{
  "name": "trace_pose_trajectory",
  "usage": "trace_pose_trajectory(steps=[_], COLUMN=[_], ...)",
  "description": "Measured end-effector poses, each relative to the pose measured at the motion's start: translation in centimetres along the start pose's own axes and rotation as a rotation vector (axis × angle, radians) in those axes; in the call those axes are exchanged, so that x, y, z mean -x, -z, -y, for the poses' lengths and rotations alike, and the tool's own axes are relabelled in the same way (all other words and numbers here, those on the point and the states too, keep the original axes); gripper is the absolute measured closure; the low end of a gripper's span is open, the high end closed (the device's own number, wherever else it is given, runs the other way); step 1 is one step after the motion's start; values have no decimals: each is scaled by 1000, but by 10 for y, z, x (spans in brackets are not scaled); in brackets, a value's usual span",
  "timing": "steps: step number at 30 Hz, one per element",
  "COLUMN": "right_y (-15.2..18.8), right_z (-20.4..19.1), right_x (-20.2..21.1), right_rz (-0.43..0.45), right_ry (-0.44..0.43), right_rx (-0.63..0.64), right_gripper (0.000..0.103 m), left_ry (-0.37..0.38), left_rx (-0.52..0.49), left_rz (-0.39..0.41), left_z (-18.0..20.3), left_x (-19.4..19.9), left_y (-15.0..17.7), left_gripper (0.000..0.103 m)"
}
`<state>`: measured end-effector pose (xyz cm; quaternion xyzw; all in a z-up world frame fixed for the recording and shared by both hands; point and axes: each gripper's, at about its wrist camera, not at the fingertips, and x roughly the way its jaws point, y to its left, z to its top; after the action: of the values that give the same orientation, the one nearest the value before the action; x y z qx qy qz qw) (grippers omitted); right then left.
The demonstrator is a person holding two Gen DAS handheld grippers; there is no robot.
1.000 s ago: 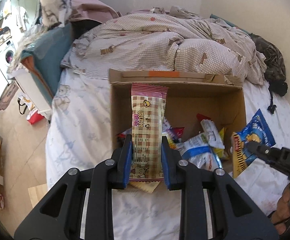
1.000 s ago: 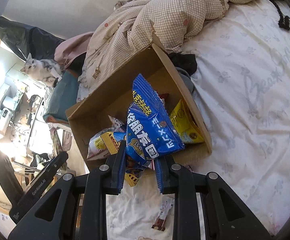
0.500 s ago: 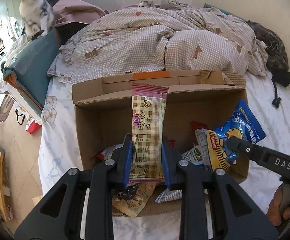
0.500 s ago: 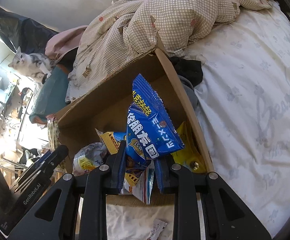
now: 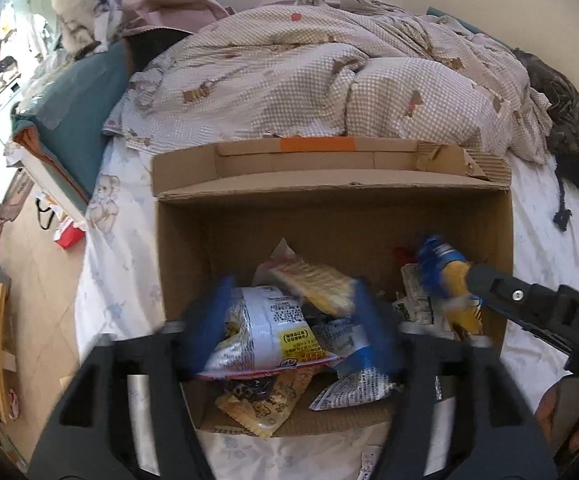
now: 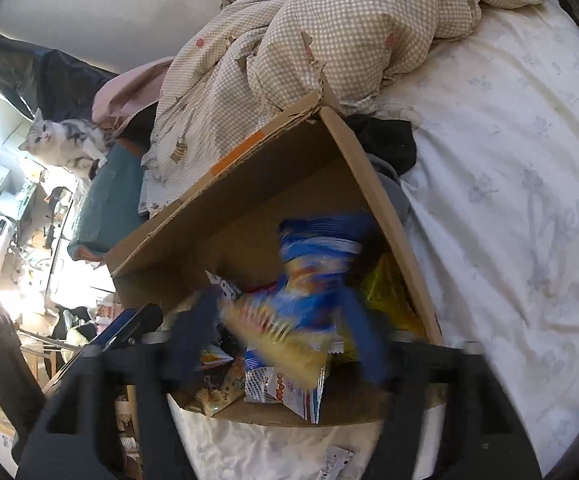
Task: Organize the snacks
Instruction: 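Open both grippers to drop the wafer bar and blue bag into the box, then withdraw both tools toward the last packets on the sheet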
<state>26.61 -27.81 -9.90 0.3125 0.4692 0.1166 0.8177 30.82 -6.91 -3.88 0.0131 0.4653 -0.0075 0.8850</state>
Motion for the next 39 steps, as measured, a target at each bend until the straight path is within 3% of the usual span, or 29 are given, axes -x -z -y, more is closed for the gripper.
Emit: trace_pose_trajectory(steps=[1, 3, 16, 23, 39], right_y=[-1, -2, 2, 8, 41], right_z=[-1, -1, -4, -5, -4], right_x=[1, 1, 4, 11, 51], right_rz=[0, -7, -29, -28, -13], right_ry=[0, -9, -24, -20, 1], right_rx=[4, 3, 13, 25, 41], right_gripper=[26, 26, 26, 27, 26], left_ry=[-8, -9, -11, -88, -28], left_rx=[10, 37, 50, -33, 10], left_rz=[8, 19, -3, 73, 53], left_z=[-2, -6, -16, -8, -24], left_x=[2, 7, 20, 39, 72], left_y=[0, 1, 6, 12, 51], left_gripper=[15, 13, 13, 13, 13])
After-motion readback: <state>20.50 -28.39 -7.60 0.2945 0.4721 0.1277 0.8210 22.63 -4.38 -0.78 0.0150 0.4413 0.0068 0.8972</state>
